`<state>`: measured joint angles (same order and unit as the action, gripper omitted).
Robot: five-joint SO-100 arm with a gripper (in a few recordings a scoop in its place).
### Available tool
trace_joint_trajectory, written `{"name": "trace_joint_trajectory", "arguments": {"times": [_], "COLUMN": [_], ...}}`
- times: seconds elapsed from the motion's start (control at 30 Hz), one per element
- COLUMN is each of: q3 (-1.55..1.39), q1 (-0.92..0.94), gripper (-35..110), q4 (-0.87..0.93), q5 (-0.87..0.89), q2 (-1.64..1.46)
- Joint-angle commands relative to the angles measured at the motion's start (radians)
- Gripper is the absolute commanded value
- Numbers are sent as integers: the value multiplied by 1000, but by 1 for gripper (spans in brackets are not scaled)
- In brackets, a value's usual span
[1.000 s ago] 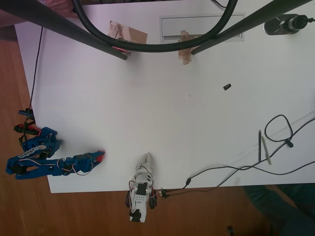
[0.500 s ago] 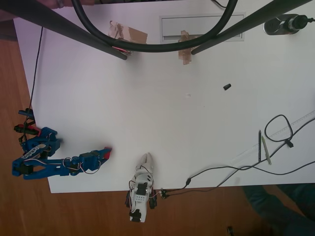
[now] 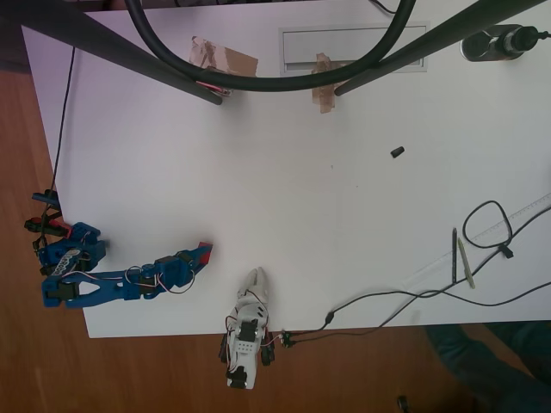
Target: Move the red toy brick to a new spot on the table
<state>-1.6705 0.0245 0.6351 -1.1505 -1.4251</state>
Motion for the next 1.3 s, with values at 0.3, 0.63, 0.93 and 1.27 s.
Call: {"name": "trace_joint_trajectory", "arguments": {"times": [0.3, 0.63, 0.93, 1.27], "q3": [290, 350, 351, 469], "q1": [-72, -95, -129, -95], "gripper": [5, 5, 5, 5], "q4": [18, 0, -38, -69], "q5": [143, 181, 227, 229], "q2": [161, 230, 249, 364]}}
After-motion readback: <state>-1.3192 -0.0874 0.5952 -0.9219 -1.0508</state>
